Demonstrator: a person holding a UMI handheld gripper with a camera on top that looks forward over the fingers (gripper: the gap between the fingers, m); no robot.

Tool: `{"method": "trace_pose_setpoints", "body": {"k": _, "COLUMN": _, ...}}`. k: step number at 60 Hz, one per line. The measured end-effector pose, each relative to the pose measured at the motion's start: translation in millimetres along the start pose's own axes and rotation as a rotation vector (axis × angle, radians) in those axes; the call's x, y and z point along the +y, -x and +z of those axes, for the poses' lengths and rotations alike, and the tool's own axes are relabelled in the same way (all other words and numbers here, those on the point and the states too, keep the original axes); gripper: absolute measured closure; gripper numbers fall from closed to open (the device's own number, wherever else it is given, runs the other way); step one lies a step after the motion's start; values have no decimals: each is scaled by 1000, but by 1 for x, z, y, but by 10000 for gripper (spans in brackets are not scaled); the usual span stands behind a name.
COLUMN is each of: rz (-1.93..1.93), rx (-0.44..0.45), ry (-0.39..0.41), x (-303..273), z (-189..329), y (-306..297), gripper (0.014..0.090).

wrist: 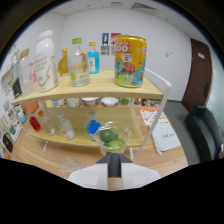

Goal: Make me a cup of Mojito.

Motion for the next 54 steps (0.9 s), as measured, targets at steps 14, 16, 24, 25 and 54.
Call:
{"method": "trace_pose_setpoints", "body": {"k": 14, "rz": -54, "rx": 42, "ry": 72, "x": 64, "z": 0, "y": 46, "gripper": 901}}
{"method": "trace_pose_setpoints", "body": {"k": 16, "rz": -62, "rx": 48, "ry": 75, "x": 69, "z": 2, "y": 51, "gripper": 900}}
{"method": "trace_pose_setpoints", "body": {"k": 24, "rz": -147, "rx": 97, "ry": 43, "x": 70, "z": 2, "y": 66, "gripper": 901}}
{"method": "trace_pose_setpoints", "body": {"k": 25, "rz": -161, "rx": 105, "ry": 35, "x": 69, "z": 2, "y": 67, "gripper": 900}}
{"method": "trace_pose_setpoints", "body": {"k": 54, "rz": -1314, "rx": 425, "ry": -319, "x": 2, "z": -6, "y": 70, "gripper": 902}}
